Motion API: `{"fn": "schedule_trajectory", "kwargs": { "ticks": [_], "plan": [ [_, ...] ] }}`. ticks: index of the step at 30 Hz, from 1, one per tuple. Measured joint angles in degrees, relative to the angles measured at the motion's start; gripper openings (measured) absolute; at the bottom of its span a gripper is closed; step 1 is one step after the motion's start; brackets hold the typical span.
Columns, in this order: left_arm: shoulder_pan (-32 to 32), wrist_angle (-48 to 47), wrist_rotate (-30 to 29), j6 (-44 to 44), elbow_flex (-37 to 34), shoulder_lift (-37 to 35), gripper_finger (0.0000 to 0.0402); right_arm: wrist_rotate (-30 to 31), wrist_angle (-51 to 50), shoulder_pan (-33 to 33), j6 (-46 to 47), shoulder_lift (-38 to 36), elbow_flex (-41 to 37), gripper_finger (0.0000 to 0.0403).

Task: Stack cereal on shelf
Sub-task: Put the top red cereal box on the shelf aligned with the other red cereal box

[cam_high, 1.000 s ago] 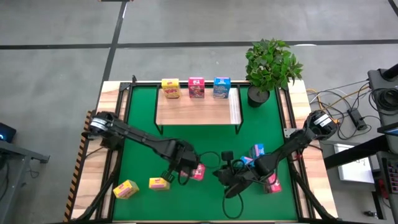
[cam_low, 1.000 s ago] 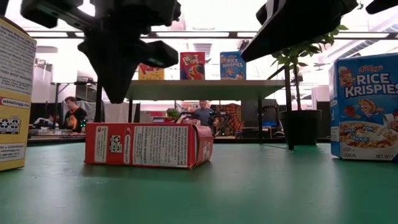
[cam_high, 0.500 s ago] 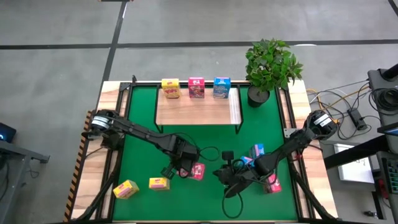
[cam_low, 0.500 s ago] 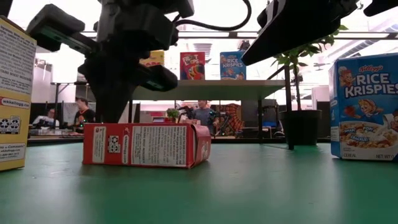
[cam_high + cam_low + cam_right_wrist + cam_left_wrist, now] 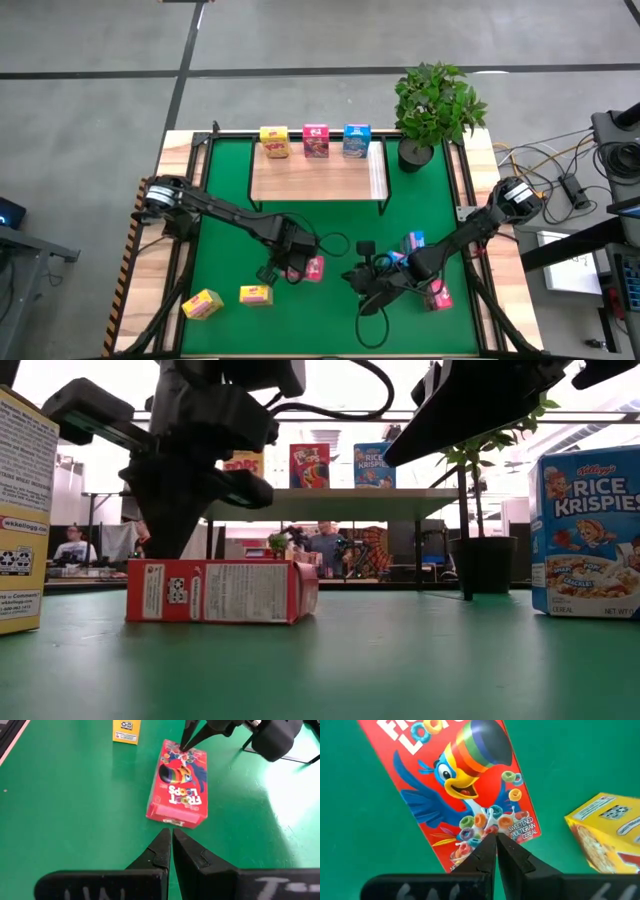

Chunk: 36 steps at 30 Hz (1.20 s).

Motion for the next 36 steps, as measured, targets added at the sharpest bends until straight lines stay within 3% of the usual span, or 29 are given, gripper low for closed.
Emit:
{"fn": "schedule_trajectory", "kwargs": {
  "ticks": [8, 14, 22, 30, 36],
  "plan": [
    [0.0, -2.7, -5.6, -2.4, 0.9, -3.7, 0.0000, -0.9, 0.1, -2.4, 4.2, 0.0, 0.0, 0.0009],
    [-0.3, 0.3, -6.9, -6.2, -1.1, -7.2, 0.0000, -7.7, 0.9, -6.9, 6.1, 0.7, 0.0, 0.0009],
    [-1.2, 8.8, -14.1, -9.2, -10.2, -13.4, 0.0000, -9.4, 1.4, -10.6, 5.3, 2.6, 1.9, 0.0009],
    [-1.4, 11.3, -15.5, -12.0, -14.6, -22.0, 0.0000, -9.7, 1.3, -11.3, 7.7, 5.5, 4.6, 0.0009],
    [-3.0, 21.6, -15.9, -13.9, -23.1, -28.6, 0.0000, -11.1, -0.6, -11.3, 11.3, 9.4, 7.6, 0.0009]
  ]
}}
